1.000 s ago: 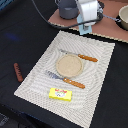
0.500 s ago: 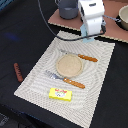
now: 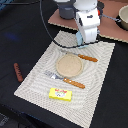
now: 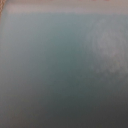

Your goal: Interact with the objects in diverse but meaningful ways.

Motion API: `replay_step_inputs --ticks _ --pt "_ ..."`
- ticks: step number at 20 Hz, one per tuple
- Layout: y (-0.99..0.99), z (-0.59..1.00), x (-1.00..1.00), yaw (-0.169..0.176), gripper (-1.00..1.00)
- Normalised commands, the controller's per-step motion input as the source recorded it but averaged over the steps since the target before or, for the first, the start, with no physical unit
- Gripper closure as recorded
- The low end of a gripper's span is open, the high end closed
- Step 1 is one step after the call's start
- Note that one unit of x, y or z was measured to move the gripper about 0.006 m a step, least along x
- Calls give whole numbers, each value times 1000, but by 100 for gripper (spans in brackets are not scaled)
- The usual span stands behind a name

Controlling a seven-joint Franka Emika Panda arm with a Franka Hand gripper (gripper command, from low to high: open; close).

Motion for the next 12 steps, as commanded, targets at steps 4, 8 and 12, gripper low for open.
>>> replay_step_inputs --ticks 4,8,12 --pt "215 666 461 -92 -100" --pt "98 736 378 -88 -100" --pt "-286 728 -168 -26 -100"
